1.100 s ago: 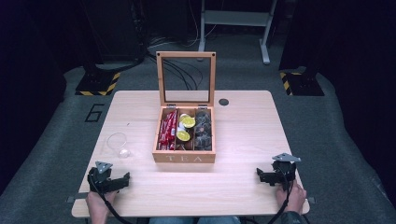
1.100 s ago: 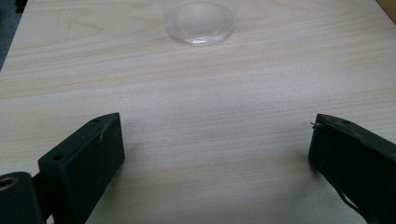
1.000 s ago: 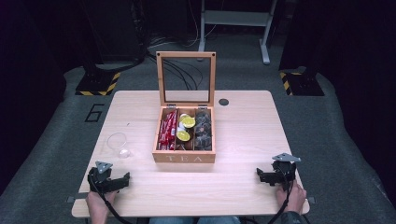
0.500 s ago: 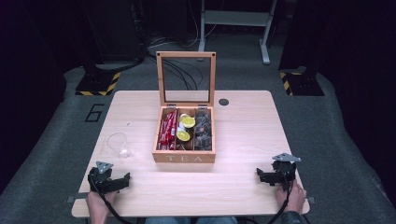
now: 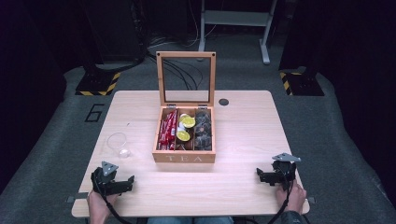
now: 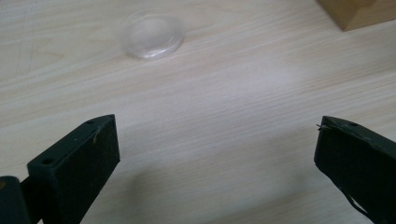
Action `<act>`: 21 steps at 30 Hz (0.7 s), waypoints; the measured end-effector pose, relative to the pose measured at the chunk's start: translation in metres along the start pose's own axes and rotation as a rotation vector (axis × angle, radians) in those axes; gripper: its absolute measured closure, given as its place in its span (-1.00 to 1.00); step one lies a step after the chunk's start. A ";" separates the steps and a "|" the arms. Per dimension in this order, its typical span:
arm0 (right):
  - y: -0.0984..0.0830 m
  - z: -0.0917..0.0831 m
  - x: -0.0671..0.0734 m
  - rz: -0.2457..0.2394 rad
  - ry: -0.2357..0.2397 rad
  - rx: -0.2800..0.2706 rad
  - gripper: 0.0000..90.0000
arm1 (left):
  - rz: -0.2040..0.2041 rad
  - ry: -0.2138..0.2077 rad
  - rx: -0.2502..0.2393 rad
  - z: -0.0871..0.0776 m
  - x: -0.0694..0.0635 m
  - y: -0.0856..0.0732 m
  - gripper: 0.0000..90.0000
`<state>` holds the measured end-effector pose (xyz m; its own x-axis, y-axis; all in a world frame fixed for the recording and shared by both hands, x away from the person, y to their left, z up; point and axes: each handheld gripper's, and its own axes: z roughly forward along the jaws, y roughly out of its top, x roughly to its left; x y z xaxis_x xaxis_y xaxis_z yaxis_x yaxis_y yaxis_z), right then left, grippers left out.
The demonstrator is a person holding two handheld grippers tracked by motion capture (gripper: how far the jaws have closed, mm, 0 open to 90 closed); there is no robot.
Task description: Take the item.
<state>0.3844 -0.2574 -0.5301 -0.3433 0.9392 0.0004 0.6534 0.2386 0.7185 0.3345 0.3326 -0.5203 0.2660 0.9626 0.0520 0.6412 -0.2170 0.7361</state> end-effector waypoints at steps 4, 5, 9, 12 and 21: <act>0.000 0.000 0.000 -0.002 0.001 0.000 -1.00 | 0.044 -0.025 0.005 -0.005 -0.009 0.009 -1.00; 0.000 0.000 0.000 0.001 0.000 -0.001 -1.00 | 0.052 -0.026 0.002 -0.005 -0.010 0.010 -1.00; 0.000 0.000 0.000 -0.001 0.000 0.000 -1.00 | 0.058 -0.035 -0.002 -0.007 -0.015 0.015 -1.00; 0.000 0.000 0.000 -0.002 0.002 0.000 -1.00 | 0.059 -0.042 -0.006 -0.010 -0.017 0.018 -1.00; 0.000 0.000 0.000 -0.002 0.003 -0.001 -1.00 | 0.090 -0.069 -0.031 -0.018 -0.026 0.033 -0.98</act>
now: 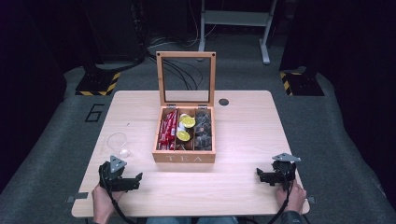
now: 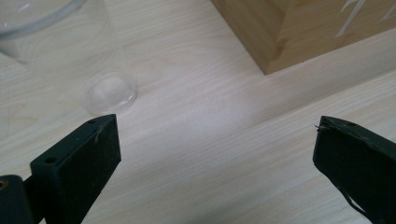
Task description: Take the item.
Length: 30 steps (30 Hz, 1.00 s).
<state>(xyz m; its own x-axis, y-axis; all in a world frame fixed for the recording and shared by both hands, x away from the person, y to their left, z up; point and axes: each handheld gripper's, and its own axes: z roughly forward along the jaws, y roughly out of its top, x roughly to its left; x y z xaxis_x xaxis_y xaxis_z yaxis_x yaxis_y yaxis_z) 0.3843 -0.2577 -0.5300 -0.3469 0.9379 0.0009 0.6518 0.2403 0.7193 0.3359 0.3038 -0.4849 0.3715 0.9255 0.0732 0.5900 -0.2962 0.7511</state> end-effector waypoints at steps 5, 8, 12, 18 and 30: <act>0.000 0.000 0.000 -0.001 0.000 0.000 -1.00 | 0.027 -0.011 -0.003 -0.003 -0.004 0.009 -0.98; 0.000 0.000 0.000 -0.002 0.000 0.002 -1.00 | 0.047 -0.015 -0.016 -0.005 -0.007 0.016 -0.97; 0.000 0.000 0.000 -0.001 0.000 0.000 -1.00 | 0.067 -0.014 -0.015 -0.006 -0.009 0.024 -0.96; 0.000 0.000 0.000 0.001 -0.001 0.000 -1.00 | 0.085 -0.038 -0.016 -0.006 -0.014 0.033 -0.92; 0.000 0.000 0.000 0.002 -0.003 0.001 -1.00 | 0.117 -0.071 -0.026 -0.003 -0.023 0.050 -0.91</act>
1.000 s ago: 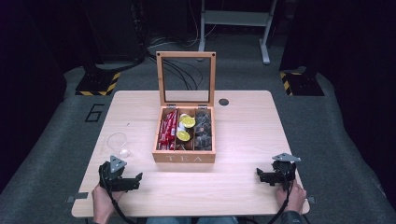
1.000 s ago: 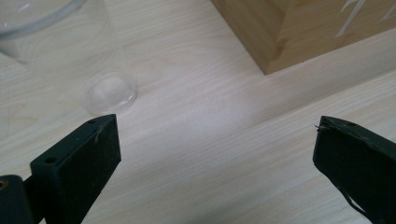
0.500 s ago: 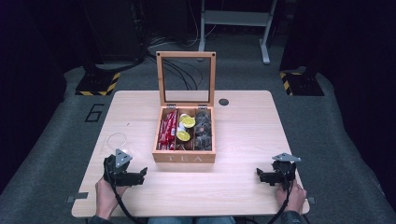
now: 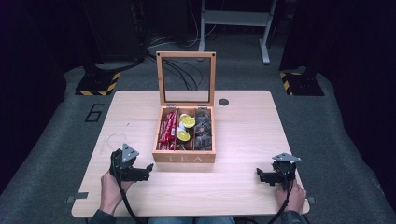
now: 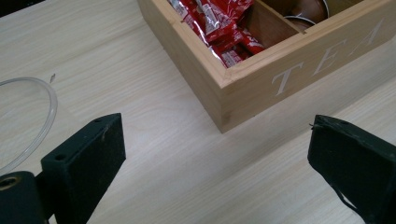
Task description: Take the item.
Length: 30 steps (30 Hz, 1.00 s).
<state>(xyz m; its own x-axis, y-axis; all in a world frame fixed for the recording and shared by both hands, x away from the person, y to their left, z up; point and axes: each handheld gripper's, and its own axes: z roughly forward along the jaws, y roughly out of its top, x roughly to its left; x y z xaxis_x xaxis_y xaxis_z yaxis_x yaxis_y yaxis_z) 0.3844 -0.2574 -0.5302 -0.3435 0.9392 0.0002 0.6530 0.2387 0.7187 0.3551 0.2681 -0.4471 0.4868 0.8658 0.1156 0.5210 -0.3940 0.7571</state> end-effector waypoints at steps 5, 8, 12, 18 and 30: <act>0.000 0.000 0.000 0.002 0.000 -0.001 -1.00 | 0.019 -0.007 0.006 0.004 -0.005 0.006 -0.91; 0.000 0.000 0.000 -0.001 0.000 -0.001 -1.00 | 0.017 -0.013 0.002 0.005 -0.006 0.009 -0.91; 0.000 0.000 0.000 0.001 0.001 -0.001 -1.00 | 0.052 -0.015 0.007 0.008 -0.009 0.018 -0.91; 0.000 0.000 0.000 0.001 0.001 -0.001 -1.00 | 0.062 -0.027 0.001 0.012 -0.014 0.029 -0.91; 0.000 0.000 0.000 0.001 0.001 -0.001 -1.00 | 0.104 -0.045 -0.025 0.021 -0.026 0.052 -0.89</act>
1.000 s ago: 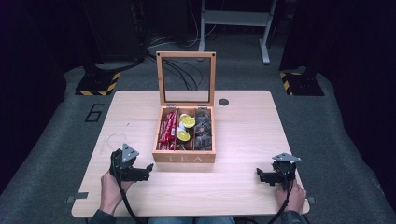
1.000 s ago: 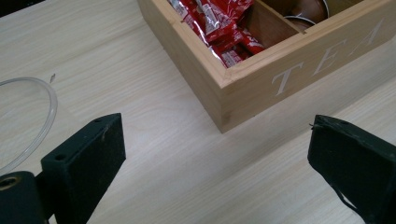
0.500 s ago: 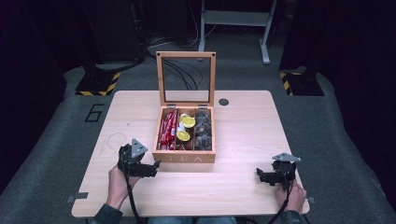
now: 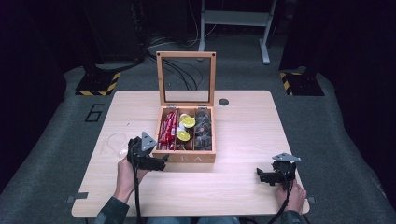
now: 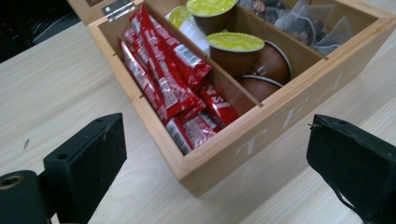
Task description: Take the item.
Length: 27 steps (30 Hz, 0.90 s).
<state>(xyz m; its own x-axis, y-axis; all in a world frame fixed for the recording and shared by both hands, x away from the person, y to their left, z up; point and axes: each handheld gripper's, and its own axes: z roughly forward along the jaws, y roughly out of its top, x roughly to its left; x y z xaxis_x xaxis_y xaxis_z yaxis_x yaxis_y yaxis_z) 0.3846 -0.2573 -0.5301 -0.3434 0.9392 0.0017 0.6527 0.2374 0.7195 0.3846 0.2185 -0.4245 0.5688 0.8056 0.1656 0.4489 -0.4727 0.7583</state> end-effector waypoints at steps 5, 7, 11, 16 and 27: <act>0.000 0.000 0.000 0.000 0.000 0.000 -1.00 | 0.007 -0.019 -0.008 0.006 -0.004 0.011 -0.86; 0.000 0.000 0.000 -0.002 0.000 0.001 -1.00 | 0.009 -0.032 -0.007 0.010 -0.005 0.016 -0.86; 0.000 0.000 0.000 0.000 0.000 0.000 -1.00 | 0.029 -0.035 0.006 0.015 -0.007 0.022 -0.87; 0.000 0.000 0.000 0.000 0.000 0.000 -1.00 | 0.023 -0.046 0.005 0.023 -0.008 0.030 -0.89; 0.000 0.000 0.000 0.000 0.000 0.000 -1.00 | 0.037 -0.065 0.009 0.035 -0.013 0.048 -0.92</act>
<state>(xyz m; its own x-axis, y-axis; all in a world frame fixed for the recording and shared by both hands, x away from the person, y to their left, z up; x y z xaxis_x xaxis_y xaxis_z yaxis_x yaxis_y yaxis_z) 0.3847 -0.2573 -0.5301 -0.3433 0.9392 0.0015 0.6526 0.2373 0.7196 0.4226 0.1727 -0.4128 0.6287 0.7627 0.1518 0.4330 -0.5054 0.7464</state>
